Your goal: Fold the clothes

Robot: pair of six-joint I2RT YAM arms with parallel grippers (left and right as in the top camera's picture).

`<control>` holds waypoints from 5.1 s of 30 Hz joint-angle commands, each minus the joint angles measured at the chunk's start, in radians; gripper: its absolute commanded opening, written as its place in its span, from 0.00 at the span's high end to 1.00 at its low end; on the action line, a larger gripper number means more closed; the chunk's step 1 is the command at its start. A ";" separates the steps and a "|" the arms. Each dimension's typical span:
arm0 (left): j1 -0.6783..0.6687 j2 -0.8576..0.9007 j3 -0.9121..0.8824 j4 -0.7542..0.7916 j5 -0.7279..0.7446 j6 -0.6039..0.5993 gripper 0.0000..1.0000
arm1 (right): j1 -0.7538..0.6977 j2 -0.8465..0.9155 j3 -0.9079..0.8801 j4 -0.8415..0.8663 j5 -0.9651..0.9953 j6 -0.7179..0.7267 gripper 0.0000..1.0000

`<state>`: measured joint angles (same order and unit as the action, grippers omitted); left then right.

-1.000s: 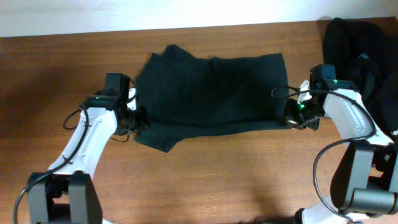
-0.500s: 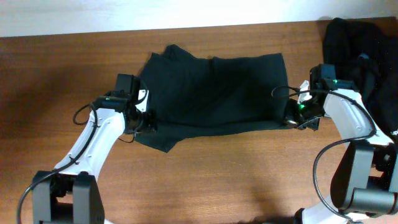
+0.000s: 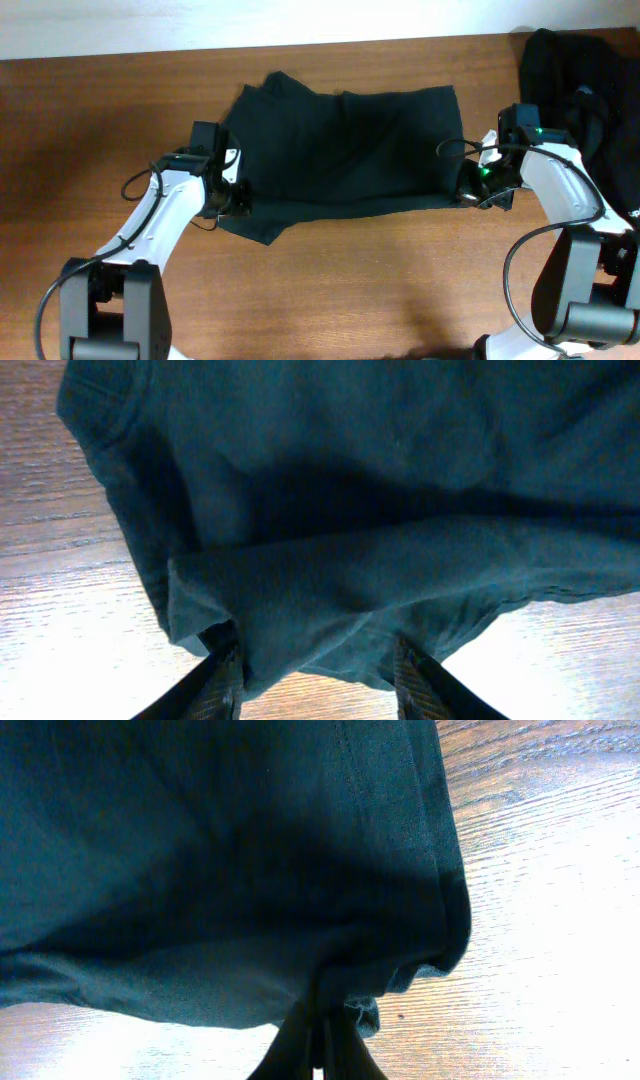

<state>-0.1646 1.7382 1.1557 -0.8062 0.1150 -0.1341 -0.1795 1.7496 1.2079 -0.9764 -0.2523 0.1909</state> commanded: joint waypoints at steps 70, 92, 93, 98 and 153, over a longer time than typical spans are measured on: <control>-0.005 0.013 -0.052 0.092 -0.018 -0.005 0.99 | 0.003 0.007 0.017 0.013 0.002 0.003 0.96; 0.058 0.013 0.039 0.126 0.032 -0.083 0.99 | 0.003 0.007 0.017 0.077 -0.001 0.099 0.96; 0.065 0.013 0.039 0.130 0.032 -0.086 0.99 | 0.003 0.007 0.017 0.080 -0.001 0.100 0.96; 0.085 0.013 0.039 0.151 0.065 -0.089 0.99 | 0.003 0.007 0.017 0.103 -0.001 0.099 0.96; 0.053 0.007 0.197 0.168 0.138 -0.089 0.93 | 0.006 0.032 0.130 0.146 -0.024 -0.112 0.90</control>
<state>-0.0952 1.7397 1.3472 -0.6220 0.2619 -0.2287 -0.1795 1.7985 1.3235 -0.8150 -0.2676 0.1089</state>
